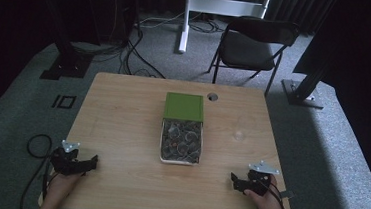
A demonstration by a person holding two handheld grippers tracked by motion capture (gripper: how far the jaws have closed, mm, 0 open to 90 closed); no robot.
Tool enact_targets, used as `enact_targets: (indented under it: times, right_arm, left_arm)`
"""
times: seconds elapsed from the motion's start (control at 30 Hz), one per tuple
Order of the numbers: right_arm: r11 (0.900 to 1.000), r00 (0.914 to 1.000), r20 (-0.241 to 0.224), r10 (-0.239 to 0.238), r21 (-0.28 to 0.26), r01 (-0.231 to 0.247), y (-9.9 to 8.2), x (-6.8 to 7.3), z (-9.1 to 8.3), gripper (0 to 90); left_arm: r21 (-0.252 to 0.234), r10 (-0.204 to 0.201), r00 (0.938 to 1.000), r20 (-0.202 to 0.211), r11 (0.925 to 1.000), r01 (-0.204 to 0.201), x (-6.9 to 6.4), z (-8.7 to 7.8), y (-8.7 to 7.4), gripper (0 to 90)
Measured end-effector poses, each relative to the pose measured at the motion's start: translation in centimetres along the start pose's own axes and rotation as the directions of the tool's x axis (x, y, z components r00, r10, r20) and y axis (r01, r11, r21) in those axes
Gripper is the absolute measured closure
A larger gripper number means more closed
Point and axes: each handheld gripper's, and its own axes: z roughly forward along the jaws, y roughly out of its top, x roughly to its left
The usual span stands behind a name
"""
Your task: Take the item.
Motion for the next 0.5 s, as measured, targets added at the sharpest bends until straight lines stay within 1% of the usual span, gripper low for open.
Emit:
enact_targets:
  times: [0.23, 0.5]
  right_arm:
    - [0.9997, 1.0000, 0.001, -0.008, -0.023, 0.008, 0.9, 0.2, -0.5, 11.4]
    - [0.9986, 0.9998, -0.017, -0.013, -0.052, 0.012, 2.0, 0.6, -1.1, 11.4]
  left_arm:
    - [0.000, 0.000, 1.0000, 0.000, 1.0000, 0.000, 0.0, 0.0, 0.0, 0.3]
    - [0.000, 0.000, 1.0000, 0.000, 1.0000, 0.000, 0.0, 0.0, 0.0, 0.3]
